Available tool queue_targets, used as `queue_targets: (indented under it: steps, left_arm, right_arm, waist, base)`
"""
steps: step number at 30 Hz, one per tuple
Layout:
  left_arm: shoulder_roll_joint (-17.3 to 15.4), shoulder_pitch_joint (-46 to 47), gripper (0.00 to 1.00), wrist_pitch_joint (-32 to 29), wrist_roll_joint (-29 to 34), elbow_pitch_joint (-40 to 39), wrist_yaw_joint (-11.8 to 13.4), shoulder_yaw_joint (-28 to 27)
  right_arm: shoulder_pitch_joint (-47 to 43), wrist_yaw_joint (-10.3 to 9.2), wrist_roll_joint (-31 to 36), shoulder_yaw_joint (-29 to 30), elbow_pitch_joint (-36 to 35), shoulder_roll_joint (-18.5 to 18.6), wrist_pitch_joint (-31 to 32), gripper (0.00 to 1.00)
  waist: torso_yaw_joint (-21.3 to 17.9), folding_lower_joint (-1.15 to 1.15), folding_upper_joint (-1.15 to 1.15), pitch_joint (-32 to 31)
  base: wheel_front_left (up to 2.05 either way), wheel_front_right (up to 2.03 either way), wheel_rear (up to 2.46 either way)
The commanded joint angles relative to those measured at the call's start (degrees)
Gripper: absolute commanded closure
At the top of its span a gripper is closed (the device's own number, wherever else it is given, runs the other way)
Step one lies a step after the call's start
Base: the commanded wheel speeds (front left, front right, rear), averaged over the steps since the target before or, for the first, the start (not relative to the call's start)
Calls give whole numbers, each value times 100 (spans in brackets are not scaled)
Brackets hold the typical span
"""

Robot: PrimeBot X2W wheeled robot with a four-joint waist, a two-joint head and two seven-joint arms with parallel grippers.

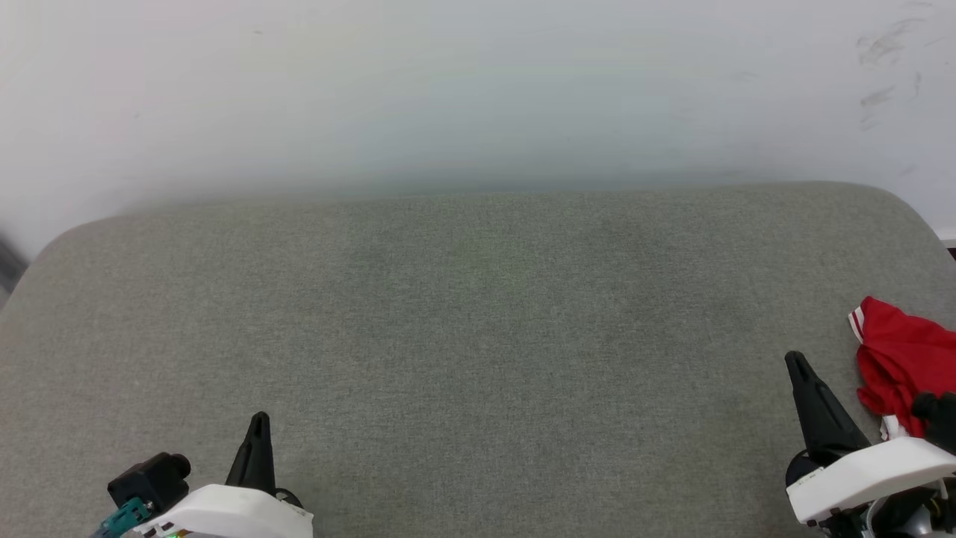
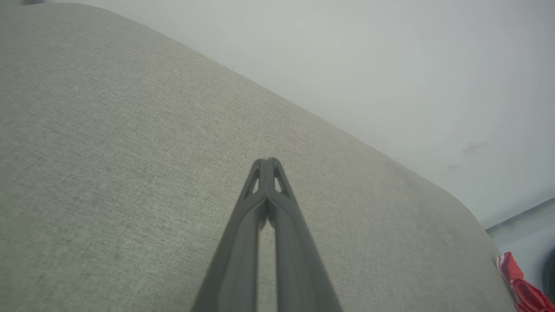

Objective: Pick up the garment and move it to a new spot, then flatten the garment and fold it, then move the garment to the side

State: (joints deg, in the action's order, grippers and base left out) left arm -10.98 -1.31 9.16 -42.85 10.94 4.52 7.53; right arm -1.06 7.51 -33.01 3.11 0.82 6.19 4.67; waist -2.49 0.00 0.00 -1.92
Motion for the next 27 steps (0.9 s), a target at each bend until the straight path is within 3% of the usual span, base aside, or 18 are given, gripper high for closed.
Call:
queue_targets:
  steps: [1, 27]
  left_arm:
    - [-7, 183, 100, -43, -146, -58, -45, -71]
    - [298, 414, 100, -613, -1960, 68, -485, -576]
  right_arm:
    - [206, -1, -178, 28, -32, -5, 10, 100]
    - [427, -2, -2347, 148, 472, -130, 75, 100]
  waist:
    - [2, 0, 0, 2]
    - [70, 0, 0, 59]
  base:
    - [0, 0, 0]
    - [0, 0, 0]
